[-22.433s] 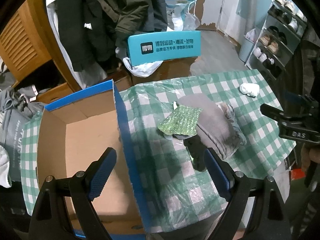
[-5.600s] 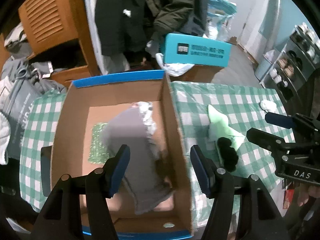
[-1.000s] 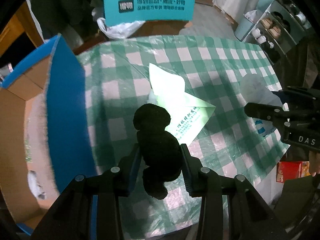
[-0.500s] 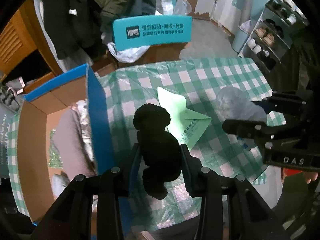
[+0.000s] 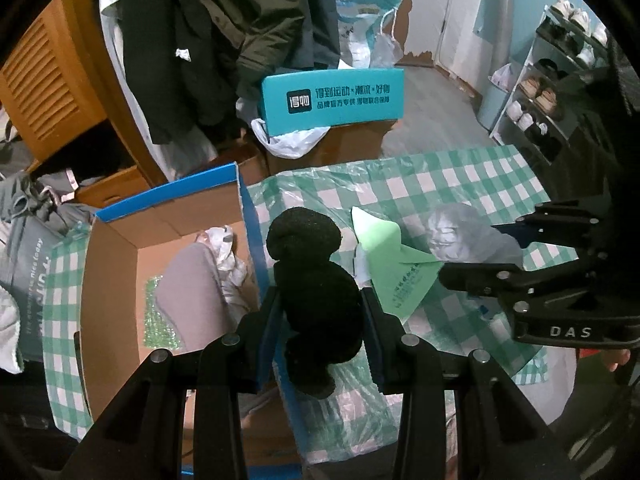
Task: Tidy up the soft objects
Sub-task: 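Carry the black sock with the left tool while the right tool carries the white bag over the box, then open the left tool to drop the black sock while the right tool drops the white bag into the box, then move the left tool to the white tissue while the right tool approaches the green paper envelope, then grasp the white tissue with the left tool while the right tool grasps the green paper envelope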
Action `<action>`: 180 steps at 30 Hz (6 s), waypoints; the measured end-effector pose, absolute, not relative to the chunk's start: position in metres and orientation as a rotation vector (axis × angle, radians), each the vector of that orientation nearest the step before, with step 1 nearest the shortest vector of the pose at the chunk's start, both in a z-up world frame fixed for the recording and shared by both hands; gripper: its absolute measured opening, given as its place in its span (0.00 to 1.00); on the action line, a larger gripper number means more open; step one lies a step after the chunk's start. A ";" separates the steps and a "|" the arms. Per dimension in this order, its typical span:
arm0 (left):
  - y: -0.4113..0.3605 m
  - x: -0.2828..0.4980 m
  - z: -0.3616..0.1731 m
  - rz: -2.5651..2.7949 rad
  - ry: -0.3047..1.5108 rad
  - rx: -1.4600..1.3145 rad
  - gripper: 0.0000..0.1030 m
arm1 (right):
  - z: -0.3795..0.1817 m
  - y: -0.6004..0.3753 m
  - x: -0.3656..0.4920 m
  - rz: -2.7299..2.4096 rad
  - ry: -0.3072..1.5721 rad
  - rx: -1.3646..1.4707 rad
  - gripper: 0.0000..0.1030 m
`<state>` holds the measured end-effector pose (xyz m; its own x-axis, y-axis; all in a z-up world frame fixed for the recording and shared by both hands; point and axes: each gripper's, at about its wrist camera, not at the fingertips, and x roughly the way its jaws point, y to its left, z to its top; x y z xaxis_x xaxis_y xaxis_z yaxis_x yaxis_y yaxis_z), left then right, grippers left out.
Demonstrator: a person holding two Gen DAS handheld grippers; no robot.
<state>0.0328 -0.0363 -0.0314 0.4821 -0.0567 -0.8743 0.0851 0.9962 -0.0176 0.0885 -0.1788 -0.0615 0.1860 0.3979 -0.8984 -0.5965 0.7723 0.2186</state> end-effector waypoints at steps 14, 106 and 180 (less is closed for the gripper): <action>0.011 0.017 -0.022 -0.039 1.022 -0.017 0.38 | -0.046 -0.120 0.083 0.767 1.160 -0.242 0.42; -0.017 0.055 -0.058 -0.077 1.120 -0.063 0.68 | -0.091 -0.171 0.134 0.514 1.221 -0.177 0.67; -0.055 0.111 -0.171 -0.088 1.334 -0.106 0.12 | -0.206 -0.205 0.170 0.519 1.425 -0.185 0.69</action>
